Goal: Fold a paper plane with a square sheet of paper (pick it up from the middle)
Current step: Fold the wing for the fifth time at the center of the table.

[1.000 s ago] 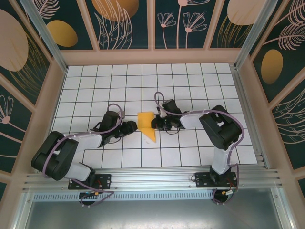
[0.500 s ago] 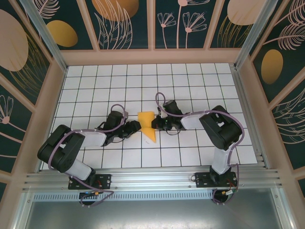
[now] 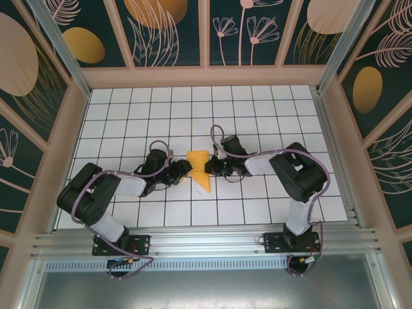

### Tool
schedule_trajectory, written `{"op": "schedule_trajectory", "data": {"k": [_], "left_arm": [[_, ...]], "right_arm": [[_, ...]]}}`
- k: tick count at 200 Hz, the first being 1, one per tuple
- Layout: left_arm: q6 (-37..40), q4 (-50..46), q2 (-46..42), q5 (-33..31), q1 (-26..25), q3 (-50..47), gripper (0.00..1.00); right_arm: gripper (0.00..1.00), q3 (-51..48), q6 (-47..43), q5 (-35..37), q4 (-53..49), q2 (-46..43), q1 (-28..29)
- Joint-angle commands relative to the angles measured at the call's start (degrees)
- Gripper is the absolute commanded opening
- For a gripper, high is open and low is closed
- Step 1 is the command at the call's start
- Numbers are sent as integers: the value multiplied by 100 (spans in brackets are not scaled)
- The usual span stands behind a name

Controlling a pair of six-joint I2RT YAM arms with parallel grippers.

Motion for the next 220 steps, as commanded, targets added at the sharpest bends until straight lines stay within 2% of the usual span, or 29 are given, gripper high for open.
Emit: {"op": "schedule_trajectory", "data": {"k": [1,37,86,114,141,168,220], "left_arm": [[-200,211,282,70,-122,62,50],[-326,326,283,47,-122,68,51],[-640,996,328,166,-126,15,48],[-676,1170,437,271,-130,45,41],[-595,1234,517,332,-129,64,26],[-284,880,476,203,-126,103,12],[252,149,260,-23,-139,318,7]], "right_arm": [[9,-189,-24,169,-281,-39,-103],[9,-186,-31,122,-255,-46,-121],[9,-197,-15,101,-220,-40,-141],[9,-189,2,63,-176,-62,-148],[10,-209,60,81,-107,-177,-147],[12,-166,39,267,-253,-544,-157],[17,-170,-207,762,-914,-1433,-86]]}}
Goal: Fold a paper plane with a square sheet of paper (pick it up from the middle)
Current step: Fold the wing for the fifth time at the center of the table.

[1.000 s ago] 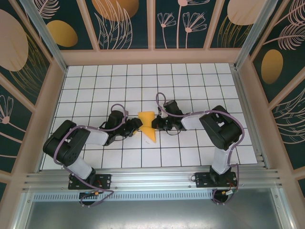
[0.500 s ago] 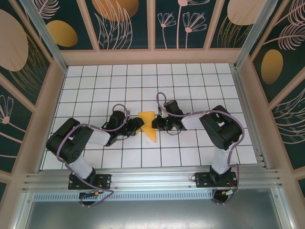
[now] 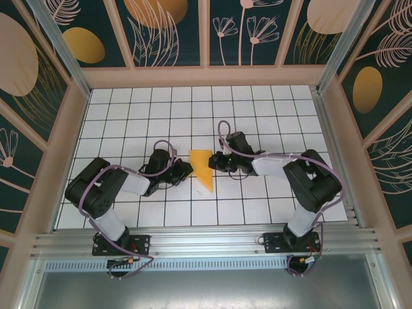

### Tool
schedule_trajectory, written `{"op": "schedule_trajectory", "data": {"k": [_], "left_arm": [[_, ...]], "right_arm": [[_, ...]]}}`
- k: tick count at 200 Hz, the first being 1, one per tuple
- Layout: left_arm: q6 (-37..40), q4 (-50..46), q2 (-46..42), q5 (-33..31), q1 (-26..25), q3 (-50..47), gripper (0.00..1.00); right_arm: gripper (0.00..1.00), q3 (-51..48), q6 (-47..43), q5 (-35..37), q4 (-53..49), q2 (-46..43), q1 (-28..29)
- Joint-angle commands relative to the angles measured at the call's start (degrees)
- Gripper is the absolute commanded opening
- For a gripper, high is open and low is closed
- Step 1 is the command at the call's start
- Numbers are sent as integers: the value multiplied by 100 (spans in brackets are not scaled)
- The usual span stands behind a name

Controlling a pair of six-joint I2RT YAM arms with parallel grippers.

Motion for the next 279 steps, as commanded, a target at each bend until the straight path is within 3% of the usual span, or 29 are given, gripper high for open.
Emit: {"op": "schedule_trajectory", "data": {"k": [1,41,100,122,150,174,213,279], "left_arm": [[397,-415,-184,-141,-28,198,7],[433,-460,-161,-100,-41,286,7],[472,-492,-145,-86,-66,298,9],[524,-519,-156,-54,-65,333,15],[700,-618,-159,-63,-63,403,31],[922,-692,-39,8,-67,558,36],[1280,-949,98,30,-59,889,42],[1452,-1054,424,177,35,1145,44]], "right_arm": [[17,-52,-194,286,-389,-422,46],[15,46,-168,343,-450,-179,418],[11,316,-266,729,-641,638,411],[11,306,-348,762,-712,797,414],[10,195,-414,808,-711,771,413],[10,186,-552,795,-744,770,413],[10,125,-739,751,-676,761,406],[10,69,-806,733,-646,759,394]]}}
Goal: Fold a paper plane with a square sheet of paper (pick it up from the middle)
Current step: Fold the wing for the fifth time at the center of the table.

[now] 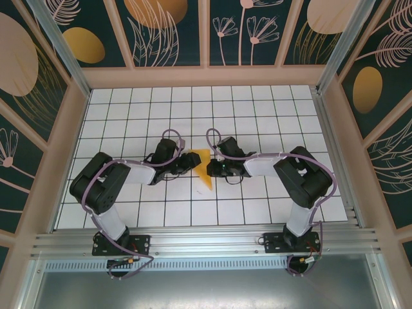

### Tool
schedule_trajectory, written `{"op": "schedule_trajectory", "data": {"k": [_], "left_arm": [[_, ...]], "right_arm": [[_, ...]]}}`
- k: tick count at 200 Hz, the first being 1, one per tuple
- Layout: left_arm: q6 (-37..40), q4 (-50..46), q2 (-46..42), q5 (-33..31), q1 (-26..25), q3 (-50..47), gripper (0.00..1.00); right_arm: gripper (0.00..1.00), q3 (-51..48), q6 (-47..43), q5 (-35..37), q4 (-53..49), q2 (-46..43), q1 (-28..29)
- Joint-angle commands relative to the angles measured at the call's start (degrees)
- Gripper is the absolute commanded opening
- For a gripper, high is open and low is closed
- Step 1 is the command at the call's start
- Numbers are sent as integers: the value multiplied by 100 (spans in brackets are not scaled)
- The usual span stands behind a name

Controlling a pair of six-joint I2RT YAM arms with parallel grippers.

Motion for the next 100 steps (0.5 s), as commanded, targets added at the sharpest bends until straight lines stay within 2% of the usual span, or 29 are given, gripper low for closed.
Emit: {"op": "schedule_trajectory", "data": {"k": [1,47,100], "left_arm": [[189,-112,97,158,71,123,44],[259,-121,265,409,225,179,42],[279,-100,217,408,253,149,15]], "right_arm": [[10,-170,-168,180,-204,126,-28],[10,-204,-158,162,-102,129,-26],[11,-150,-185,207,-129,62,-19]]}}
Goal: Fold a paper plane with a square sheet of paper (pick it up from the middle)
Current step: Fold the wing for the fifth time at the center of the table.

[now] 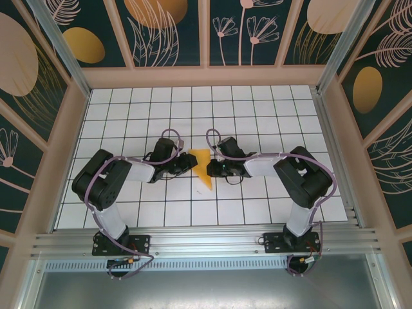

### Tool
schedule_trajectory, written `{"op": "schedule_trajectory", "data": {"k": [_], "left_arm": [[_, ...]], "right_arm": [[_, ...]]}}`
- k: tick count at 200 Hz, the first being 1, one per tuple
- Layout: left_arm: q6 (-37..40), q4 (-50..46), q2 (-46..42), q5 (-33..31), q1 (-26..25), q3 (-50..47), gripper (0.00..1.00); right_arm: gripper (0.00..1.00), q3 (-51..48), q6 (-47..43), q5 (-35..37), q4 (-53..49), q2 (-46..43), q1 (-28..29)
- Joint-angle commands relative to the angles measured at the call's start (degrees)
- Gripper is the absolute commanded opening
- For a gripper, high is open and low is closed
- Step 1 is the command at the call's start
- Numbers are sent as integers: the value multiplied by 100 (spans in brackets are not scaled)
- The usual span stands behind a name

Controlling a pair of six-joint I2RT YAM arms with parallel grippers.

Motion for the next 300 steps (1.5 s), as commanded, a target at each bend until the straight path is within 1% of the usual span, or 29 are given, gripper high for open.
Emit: {"op": "schedule_trajectory", "data": {"k": [1,24,46,76,99,123,141,156,180,192,202,209,215,248,270,300], "left_arm": [[86,-23,22,95,37,81,15],[-53,13,-83,79,37,25,6],[-234,122,-179,66,37,-44,3],[-330,38,-249,21,37,-22,1],[-328,-77,-253,16,38,8,1],[-277,-263,-267,-9,37,76,1],[-230,-399,-239,-19,37,147,1],[-235,-426,-201,-19,37,176,2],[-241,-464,-181,-6,37,210,2],[-244,-467,-172,-16,39,217,2],[-243,-467,-163,-13,37,226,2],[-248,-463,-145,-6,37,228,2],[-245,-465,-133,1,37,236,2],[-234,-466,-113,11,37,254,2],[-230,-467,-110,12,37,254,2],[-201,-477,-99,15,37,254,2]], "right_arm": [[11,-111,-100,226,-198,63,-18],[13,-105,-104,311,-194,-108,-2],[18,-146,-154,465,-83,-386,85],[26,-151,-244,1108,-247,-866,255],[27,-286,-378,1802,-236,-1287,521],[30,-478,-555,2303,-49,-1558,835],[34,-534,-796,2496,38,-1457,1062],[35,-345,-976,2879,-140,-1247,1370],[36,-56,-1135,3137,-336,-994,1780],[37,81,-1190,3559,-494,-879,2004],[38,201,-1314,3778,-576,-805,2201],[42,280,-1449,3905,-629,-719,2333],[43,342,-1499,4065,-694,-640,2411],[43,617,-1585,4453,-1016,-139,2590],[42,806,-1541,4837,-1200,121,2712],[41,860,-1436,4991,-1246,233,2726]]}}
